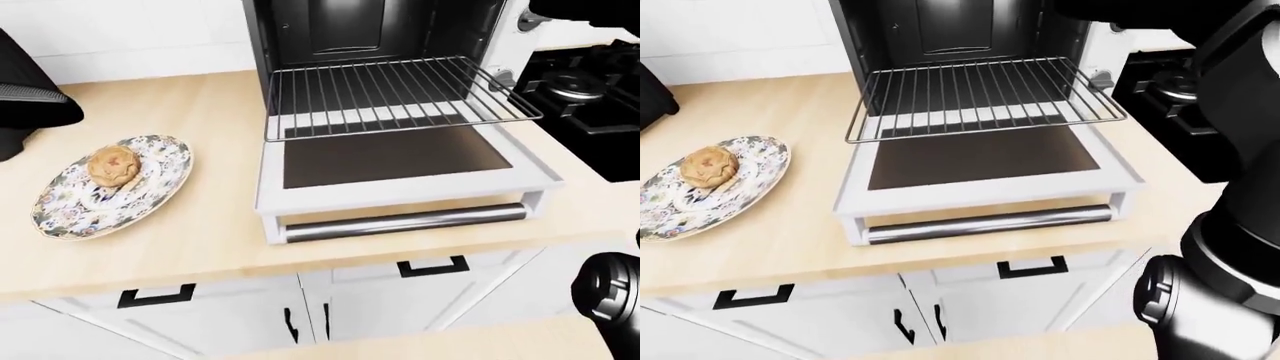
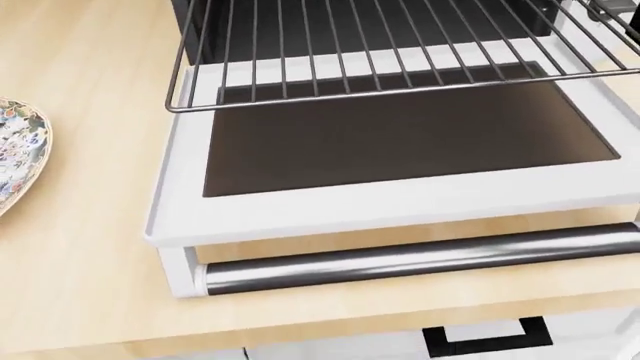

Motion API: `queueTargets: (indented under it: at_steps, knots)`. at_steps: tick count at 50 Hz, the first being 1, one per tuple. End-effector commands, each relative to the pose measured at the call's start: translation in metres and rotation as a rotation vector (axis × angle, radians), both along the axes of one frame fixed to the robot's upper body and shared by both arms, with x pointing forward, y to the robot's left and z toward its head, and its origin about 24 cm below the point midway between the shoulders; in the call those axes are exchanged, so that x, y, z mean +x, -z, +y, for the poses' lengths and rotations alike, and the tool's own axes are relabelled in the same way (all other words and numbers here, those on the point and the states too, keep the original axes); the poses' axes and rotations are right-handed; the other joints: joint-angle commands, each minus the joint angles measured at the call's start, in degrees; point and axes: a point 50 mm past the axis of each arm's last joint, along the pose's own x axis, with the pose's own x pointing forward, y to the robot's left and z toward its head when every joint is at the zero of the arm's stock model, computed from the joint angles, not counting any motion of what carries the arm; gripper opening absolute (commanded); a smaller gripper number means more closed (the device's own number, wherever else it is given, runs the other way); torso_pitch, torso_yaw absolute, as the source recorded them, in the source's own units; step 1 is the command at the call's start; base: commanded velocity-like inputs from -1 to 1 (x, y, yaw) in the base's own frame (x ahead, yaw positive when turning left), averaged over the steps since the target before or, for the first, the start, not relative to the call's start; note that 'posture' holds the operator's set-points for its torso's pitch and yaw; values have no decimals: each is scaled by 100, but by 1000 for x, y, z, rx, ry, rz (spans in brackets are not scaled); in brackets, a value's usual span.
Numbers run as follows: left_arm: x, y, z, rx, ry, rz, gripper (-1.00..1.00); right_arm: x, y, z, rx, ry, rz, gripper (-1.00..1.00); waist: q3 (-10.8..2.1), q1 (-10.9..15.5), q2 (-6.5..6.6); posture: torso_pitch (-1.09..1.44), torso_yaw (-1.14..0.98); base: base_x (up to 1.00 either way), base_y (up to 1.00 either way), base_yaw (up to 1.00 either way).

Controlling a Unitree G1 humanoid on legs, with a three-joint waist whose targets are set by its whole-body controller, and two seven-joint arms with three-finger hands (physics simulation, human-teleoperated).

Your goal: Place the scone on the rack of the toaster oven.

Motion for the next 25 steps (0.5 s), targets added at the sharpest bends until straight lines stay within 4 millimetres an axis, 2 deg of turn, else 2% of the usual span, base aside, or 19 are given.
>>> queueTargets:
  at_steps: [1,17,18,20,22,25]
  knots:
    - [-8,-12,1,10,-16,-71,100,-10,-15,-1,-2,1,-89,100,-122,-1,3,0,0,0,0,0]
    - [-8,-12,1,10,-16,-72,100,-14,-16,2,-5,-22,-112,100,-139,35,-11,0,0,0,0,0]
    - [-8,-12,1,10,-16,-73,100,-14,-16,2,-3,-24,-114,100,-258,34,-10,0,0,8,0,0]
    - [-7,-12,2,9,-17,-73,100,-15,-17,2,-4,-26,-120,100,-220,31,-13,0,0,16,0,0]
    - [-8,-12,1,9,-16,-72,100,-15,-17,2,-6,-26,-119,100,-109,24,-26,0,0,29,0,0]
    - [-8,-12,1,9,-16,-72,100,-14,-16,2,-7,-27,-118,100,-98,16,-55,0,0,28,0,0]
